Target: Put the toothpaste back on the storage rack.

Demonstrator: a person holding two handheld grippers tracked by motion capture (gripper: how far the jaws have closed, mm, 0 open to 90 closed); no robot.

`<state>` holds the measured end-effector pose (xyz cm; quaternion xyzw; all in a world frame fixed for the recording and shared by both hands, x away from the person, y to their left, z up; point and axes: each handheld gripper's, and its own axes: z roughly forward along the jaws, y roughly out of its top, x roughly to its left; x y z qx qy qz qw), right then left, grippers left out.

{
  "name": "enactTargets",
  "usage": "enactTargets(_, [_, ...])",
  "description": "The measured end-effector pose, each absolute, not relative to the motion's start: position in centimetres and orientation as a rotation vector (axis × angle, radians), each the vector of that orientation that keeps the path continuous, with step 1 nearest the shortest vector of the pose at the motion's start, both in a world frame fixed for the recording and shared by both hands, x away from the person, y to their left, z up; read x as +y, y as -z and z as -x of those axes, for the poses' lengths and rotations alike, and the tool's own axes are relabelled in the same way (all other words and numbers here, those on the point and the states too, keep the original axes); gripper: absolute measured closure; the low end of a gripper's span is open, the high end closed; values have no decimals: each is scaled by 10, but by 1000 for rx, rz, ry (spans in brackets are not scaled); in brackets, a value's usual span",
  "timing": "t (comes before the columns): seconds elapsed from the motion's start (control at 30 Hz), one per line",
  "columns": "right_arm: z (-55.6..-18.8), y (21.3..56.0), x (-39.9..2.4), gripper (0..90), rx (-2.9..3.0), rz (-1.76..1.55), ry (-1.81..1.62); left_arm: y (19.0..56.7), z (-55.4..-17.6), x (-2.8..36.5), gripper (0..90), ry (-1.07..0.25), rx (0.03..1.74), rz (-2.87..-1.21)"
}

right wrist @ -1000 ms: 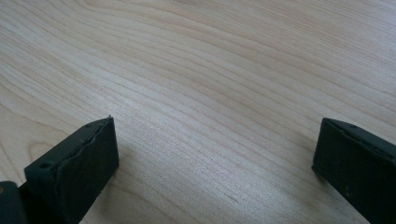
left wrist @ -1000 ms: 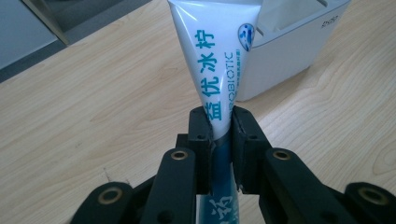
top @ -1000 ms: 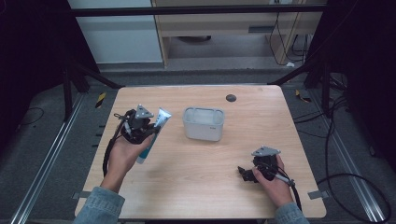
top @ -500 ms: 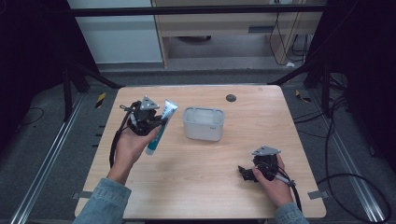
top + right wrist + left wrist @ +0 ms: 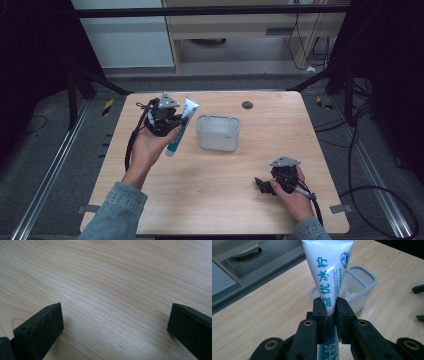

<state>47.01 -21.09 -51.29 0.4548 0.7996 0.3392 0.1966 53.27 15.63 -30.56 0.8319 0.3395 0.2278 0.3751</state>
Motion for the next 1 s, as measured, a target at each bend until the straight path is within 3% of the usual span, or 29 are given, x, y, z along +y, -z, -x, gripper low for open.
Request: enactTargets(1.0, [-470,513,-211,4,2239,-1273,-948,288,-549,126,793,-549,824,-2087])
